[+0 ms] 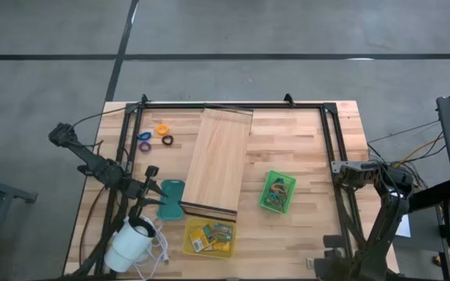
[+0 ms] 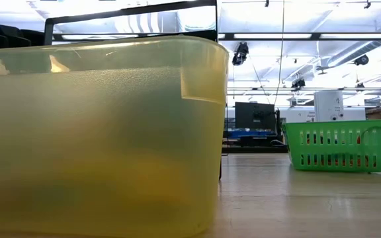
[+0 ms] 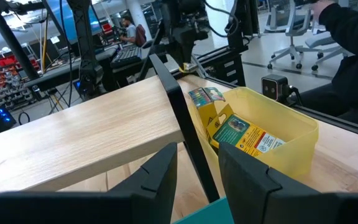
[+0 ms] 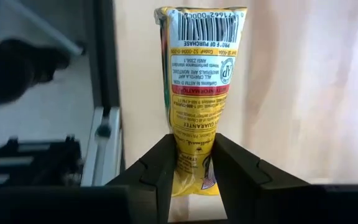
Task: Pick & Place Office Desk Supplies
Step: Put the small yellow crayon box into the yellow bin
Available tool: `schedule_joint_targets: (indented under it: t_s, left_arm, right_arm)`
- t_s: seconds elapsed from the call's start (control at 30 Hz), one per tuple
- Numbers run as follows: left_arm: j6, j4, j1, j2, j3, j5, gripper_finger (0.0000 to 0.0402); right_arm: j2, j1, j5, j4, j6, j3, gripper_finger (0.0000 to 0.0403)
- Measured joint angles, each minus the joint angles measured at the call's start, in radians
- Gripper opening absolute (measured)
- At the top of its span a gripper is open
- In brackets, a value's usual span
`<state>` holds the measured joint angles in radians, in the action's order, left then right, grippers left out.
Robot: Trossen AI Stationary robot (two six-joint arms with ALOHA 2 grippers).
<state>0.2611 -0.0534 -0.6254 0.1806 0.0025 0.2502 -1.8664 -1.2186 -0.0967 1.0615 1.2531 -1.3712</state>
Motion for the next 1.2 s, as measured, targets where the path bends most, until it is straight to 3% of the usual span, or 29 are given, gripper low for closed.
schedule_joint_targets:
  t_s: [0.53,0.83,1.2]
  left_arm:
    - [0.0,0.0,0.0,0.0,0.0,0.0,0.012]
    - [0.0,0.0,0.0,0.0,0.0,0.0,0.012]
    - [0.0,0.0,0.0,0.0,0.0,0.0,0.012]
  right_arm:
    - [0.001,0.179,-0.431,0.064,-0.011,-0.241,0.0093]
    - [0.001,0.343,-0.457,0.043,-0.237,-0.324,0.0095]
    - [0.001,0.482,-0.444,-0.207,-0.598,-0.324,0.0091]
